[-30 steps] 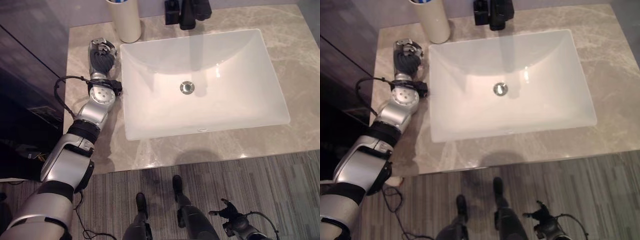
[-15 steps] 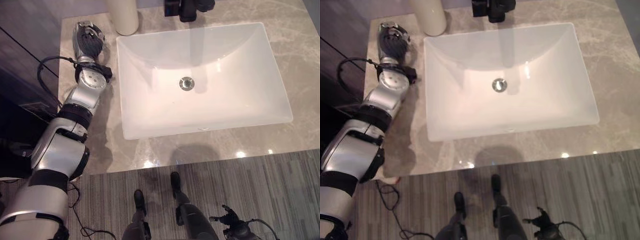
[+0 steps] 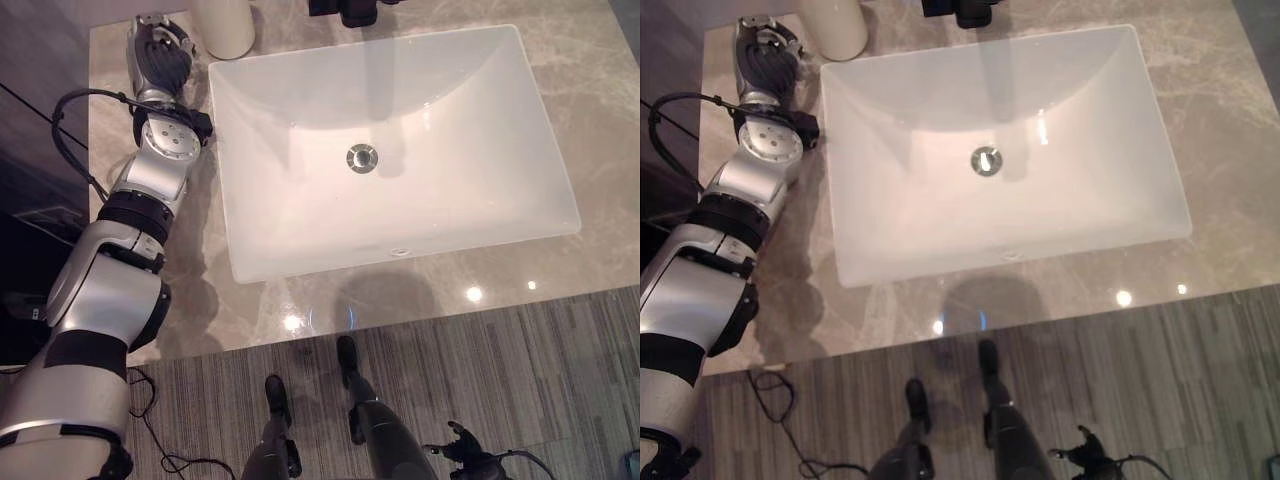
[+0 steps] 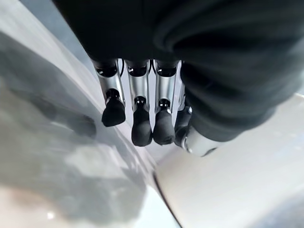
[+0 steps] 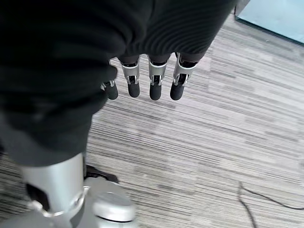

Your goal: Put brush and paste in cup on sink, flatten towel.

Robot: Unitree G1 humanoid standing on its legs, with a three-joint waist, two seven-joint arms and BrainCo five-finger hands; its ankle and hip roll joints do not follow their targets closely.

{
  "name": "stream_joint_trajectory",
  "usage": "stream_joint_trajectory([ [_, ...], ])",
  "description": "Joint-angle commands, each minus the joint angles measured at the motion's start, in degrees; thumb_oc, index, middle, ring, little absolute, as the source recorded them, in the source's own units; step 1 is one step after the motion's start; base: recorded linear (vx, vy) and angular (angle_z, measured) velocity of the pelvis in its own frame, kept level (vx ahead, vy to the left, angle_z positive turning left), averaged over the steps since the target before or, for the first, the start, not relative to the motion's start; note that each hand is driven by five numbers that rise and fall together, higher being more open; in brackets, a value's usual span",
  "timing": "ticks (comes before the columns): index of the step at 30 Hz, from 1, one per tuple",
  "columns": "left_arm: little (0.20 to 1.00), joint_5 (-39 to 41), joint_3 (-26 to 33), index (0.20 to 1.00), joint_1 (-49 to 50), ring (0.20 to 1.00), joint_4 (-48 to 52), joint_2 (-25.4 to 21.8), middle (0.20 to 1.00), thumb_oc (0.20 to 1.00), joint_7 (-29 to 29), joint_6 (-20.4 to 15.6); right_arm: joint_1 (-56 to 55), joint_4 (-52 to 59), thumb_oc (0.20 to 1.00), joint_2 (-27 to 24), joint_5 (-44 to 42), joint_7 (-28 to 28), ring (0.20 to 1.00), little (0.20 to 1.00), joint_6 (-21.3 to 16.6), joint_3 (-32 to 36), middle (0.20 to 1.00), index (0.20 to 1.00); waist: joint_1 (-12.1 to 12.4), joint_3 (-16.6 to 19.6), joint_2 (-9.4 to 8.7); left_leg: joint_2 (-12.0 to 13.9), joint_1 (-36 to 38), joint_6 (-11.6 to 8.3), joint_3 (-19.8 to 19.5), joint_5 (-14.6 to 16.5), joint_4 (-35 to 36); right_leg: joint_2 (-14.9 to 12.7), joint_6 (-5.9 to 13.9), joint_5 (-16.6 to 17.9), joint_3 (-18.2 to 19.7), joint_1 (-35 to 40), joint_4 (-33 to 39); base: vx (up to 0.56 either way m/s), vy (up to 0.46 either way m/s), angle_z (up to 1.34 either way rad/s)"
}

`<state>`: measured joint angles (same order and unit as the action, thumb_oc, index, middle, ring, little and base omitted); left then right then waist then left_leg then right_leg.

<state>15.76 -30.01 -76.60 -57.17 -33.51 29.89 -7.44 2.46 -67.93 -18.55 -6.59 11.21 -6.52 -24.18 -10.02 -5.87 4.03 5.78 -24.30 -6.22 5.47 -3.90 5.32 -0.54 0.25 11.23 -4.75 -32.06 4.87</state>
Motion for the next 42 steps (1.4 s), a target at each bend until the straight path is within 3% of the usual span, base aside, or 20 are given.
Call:
stream_joint_trajectory([
  [1,0.2,-2.5,-1.3,0.2,-0.7,0.2,-1.1,-0.6,0.2,0.2,-0.5,-2.2,-1.2,0.5,1.0,-2.1,-3.0,0.4,1.0,1.0,-0.9,0.7,1.0,1.0,-0.6,-0.8,-0.5,4.3,-0.7,-4.88,-0.3,-4.3,-0.3,-3.5,7.37,-1.8,4.3,3.6,0.1,0.0,0.0,0.0],
  [13,0.2,-0.6,0.9,0.2,3.6,0.2,1.6,-2.5,0.2,0.2,-1.1,-4.1,-2.5,-0.1,1.0,-1.9,-1.5,-0.2,1.0,1.0,-0.9,0.9,1.0,1.0,-0.9,0.4,-1.35,5.5,-0.4,-5.16,0.9,-4.1,-0.3,-2.4,7.25,-1.6,5.0,3.0,0.1,-0.01,-0.008,-0.05],
  [23,0.2,-3.5,6.0,0.2,8.6,0.2,0.5,-1.4,0.2,0.2,1.4,-1.6,-2.1,-2.3,1.0,-1.3,-0.4,-0.1,1.0,1.0,-0.1,1.5,1.0,1.0,-0.4,1.3,-2.41,5.4,2.6,-4.4,1.6,-3.1,-0.3,-2.4,7.18,-1.5,5.5,5.0,0.1,-0.01,-0.001,-0.08],
  [29,0.2,-4.1,15.6,0.2,24.5,0.2,15.5,-2.2,0.2,0.2,2.5,-3.3,-2.1,-5.3,1.0,-0.5,2.7,-0.8,1.0,1.0,1.9,3.3,1.0,1.0,2.3,1.4,-3.43,4.7,10.3,-2.82,2.0,-0.8,-0.3,-3.0,7.21,-2.7,6.2,11.2,0.1,0.04,0.033,-0.16],
  [33,0.2,-1.3,27.8,0.2,45.6,0.2,35.3,-3.0,0.2,0.2,0.2,-8.3,-1.9,-6.9,1.0,0.3,5.3,-2.1,1.0,1.0,3.1,6.1,1.0,1.0,4.8,2.9,-3.92,3.8,15.8,-1.86,2.1,0.6,-0.3,-3.6,7.13,-4.4,5.7,16.3,-0.1,0.05,0.105,0.0],
  [34,0.2,-1.9,32.0,0.2,52.8,0.2,44.1,-2.7,0.2,0.2,-0.9,-9.5,-2.1,-7.0,1.0,0.3,5.5,-2.3,1.0,1.0,3.2,7.0,1.0,1.0,5.4,3.2,-4.03,3.5,17.4,-1.58,2.1,1.2,-0.3,-3.6,7.19,-4.7,5.6,17.8,-0.1,0.01,0.102,0.01],
  [36,0.2,-1.7,34.7,0.2,57.8,0.2,47.0,-1.8,0.2,0.2,-1.8,-10.2,-1.8,-7.1,1.0,0.7,5.7,-2.4,1.0,1.0,3.3,7.3,1.0,1.0,5.8,3.6,-4.27,3.1,18.3,-1.27,1.9,1.5,-0.3,-3.8,7.26,-4.9,5.5,18.7,-0.1,0.0,0.088,0.05],
  [39,0.2,-2.8,44.7,0.2,74.0,0.2,53.3,0.8,0.2,0.2,-5.0,-13.3,-1.4,-7.7,1.0,2.0,6.6,-3.4,1.0,1.0,3.2,9.2,1.0,1.0,8.0,5.3,-5.3,1.8,21.3,-0.07,1.5,2.8,-0.3,-4.3,7.4,-5.3,5.6,21.5,-0.4,-0.01,0.11,0.11],
  [40,0.2,-2.9,45.1,0.2,74.8,0.2,54.0,1.1,0.2,0.2,-5.1,-13.0,-1.6,-7.7,1.0,2.0,6.6,-3.4,1.0,1.0,3.2,8.9,1.0,1.0,7.8,5.4,-5.25,1.8,21.5,-0.04,1.5,2.9,-0.3,-4.3,7.43,-5.3,5.6,21.8,-0.4,0.01,0.095,-0.11],
  [42,0.2,-2.3,48.8,0.2,82.8,0.2,58.3,4.0,0.2,0.2,-8.5,-14.1,-1.6,-7.7,1.0,2.9,5.7,-3.8,1.0,1.0,2.8,11.1,1.0,1.0,9.7,6.3,-6.11,0.7,22.9,0.85,0.3,3.8,-0.4,-4.9,7.57,-5.9,4.8,23.9,-0.4,0.02,0.1,0.05],
])
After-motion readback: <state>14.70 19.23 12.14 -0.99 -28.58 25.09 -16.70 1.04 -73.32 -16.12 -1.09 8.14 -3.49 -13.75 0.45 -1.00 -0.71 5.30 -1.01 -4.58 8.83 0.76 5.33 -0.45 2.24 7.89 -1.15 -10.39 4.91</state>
